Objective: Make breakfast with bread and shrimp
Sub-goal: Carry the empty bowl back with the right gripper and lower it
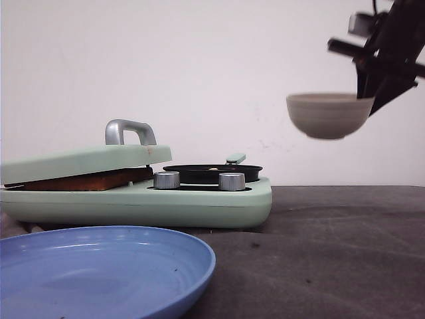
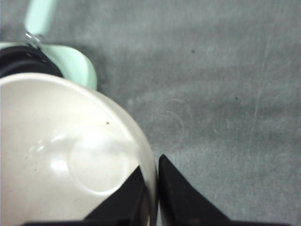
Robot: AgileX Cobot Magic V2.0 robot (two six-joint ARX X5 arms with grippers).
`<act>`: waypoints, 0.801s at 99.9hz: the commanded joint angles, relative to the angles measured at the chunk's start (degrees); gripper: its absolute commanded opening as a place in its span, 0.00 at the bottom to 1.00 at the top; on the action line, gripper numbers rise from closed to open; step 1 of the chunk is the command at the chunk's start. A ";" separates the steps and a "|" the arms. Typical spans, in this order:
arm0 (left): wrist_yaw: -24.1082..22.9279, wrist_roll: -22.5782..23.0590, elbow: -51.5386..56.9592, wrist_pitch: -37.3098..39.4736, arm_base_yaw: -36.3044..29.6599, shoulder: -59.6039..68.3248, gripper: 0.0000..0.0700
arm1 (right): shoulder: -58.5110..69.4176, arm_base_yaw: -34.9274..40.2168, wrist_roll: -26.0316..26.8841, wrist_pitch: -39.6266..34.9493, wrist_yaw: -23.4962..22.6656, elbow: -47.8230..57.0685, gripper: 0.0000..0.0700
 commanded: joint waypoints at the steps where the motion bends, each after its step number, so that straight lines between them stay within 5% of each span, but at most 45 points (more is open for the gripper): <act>1: -0.26 -0.59 0.24 0.90 -0.11 0.35 0.60 | 2.67 -0.39 -1.73 -0.61 -0.28 2.51 0.01; 80: -0.39 -0.59 0.24 0.61 -0.11 0.35 0.60 | 15.47 -1.75 -4.11 -4.79 -0.11 4.74 0.01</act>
